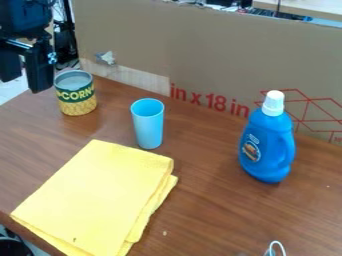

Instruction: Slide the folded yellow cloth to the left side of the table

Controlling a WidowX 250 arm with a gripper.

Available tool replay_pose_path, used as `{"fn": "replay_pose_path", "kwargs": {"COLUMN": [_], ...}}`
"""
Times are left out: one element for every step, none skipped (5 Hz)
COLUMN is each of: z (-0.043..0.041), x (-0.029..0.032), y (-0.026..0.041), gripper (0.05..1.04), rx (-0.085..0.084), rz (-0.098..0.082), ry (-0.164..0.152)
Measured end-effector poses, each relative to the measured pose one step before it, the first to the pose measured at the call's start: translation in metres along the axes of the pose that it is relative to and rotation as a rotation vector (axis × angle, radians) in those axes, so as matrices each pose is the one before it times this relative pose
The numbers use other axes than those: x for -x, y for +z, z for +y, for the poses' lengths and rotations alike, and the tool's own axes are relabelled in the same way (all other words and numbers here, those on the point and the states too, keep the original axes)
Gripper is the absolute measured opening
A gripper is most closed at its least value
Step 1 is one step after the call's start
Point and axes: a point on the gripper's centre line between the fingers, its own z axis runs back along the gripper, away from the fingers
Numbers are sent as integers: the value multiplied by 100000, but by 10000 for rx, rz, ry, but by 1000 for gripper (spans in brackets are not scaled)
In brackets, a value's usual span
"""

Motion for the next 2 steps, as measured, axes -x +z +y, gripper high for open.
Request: {"fn": "replay_pose_path", "kwargs": {"z": [-193, -2897], "x": [251, 2909], "y": [-1093, -1843], "gripper": [1001, 1000], "rx": [155, 165], "rz": [299, 387], "ry": [-53, -960]}}
